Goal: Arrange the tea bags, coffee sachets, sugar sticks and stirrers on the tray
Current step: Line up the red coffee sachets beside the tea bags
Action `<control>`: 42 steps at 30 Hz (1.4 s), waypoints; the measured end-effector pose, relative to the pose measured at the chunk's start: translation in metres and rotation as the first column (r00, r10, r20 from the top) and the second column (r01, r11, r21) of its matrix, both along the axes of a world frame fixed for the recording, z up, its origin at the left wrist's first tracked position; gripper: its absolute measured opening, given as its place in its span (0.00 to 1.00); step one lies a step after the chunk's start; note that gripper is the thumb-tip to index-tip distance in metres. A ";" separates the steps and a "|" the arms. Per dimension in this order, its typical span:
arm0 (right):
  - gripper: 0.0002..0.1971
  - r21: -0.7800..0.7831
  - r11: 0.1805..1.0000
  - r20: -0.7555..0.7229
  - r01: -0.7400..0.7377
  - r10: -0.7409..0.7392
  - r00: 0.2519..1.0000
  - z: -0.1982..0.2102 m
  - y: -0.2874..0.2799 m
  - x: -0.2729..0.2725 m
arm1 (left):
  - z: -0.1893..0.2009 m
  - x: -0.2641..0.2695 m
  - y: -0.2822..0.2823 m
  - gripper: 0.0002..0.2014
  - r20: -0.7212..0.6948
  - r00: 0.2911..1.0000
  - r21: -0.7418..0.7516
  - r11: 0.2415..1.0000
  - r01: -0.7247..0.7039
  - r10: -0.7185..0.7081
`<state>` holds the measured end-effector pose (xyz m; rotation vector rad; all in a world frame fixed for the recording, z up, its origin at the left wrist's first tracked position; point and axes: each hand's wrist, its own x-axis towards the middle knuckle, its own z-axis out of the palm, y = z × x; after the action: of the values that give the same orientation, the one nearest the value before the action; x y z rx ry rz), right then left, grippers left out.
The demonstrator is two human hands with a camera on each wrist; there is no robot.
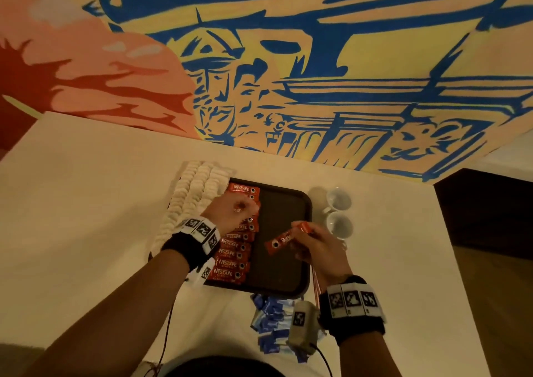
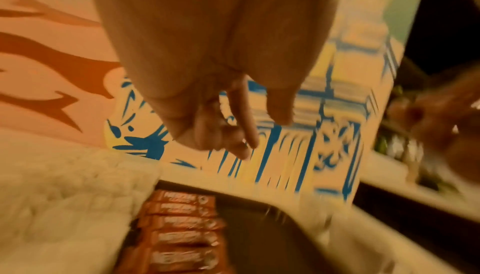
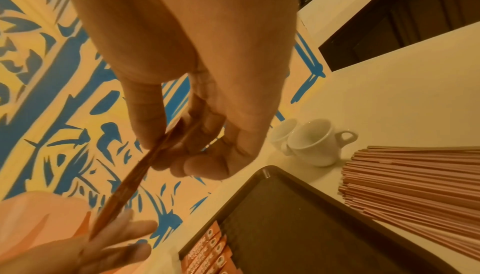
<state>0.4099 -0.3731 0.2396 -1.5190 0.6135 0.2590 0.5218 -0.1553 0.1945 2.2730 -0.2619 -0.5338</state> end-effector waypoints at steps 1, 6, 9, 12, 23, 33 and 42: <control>0.08 -0.004 1.000 0.012 -0.030 0.030 0.999 0.001 0.001 0.000 | 0.015 -0.012 0.000 0.17 -0.058 0.998 -0.107 0.994 0.019 -0.025; 0.08 0.067 0.996 0.085 -0.060 0.054 0.995 0.013 0.005 -0.005 | 0.046 -0.058 0.010 0.13 -0.284 0.955 -0.389 0.921 -0.036 -0.083; 0.06 0.094 0.992 0.098 -0.081 0.072 0.993 0.016 0.002 -0.009 | 0.057 -0.076 0.009 0.07 -0.237 0.971 -0.408 0.909 -0.086 -0.015; 0.04 0.021 0.975 0.088 -0.221 0.219 0.972 0.022 -0.006 -0.015 | 0.073 -0.091 0.004 0.05 -0.162 0.985 -0.447 0.885 -0.131 0.064; 0.06 -0.189 0.864 0.172 -0.467 0.498 0.850 0.035 -0.020 -0.048 | 0.110 -0.139 -0.047 0.09 0.226 0.967 -0.100 0.985 0.142 -0.117; 0.10 0.264 0.934 0.168 -0.240 0.200 0.965 0.031 -0.023 -0.077 | 0.086 -0.183 -0.034 0.18 0.067 0.996 -0.232 0.972 -0.042 0.060; 0.11 0.213 0.940 0.128 -0.266 0.243 0.962 0.018 -0.011 -0.070 | 0.081 -0.159 -0.011 0.19 0.204 0.978 -0.049 0.998 0.048 -0.037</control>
<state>0.3398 -0.3837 0.2578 -1.3768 0.2941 0.4351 0.3626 -0.1658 0.2752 2.2749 -0.4219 -0.3113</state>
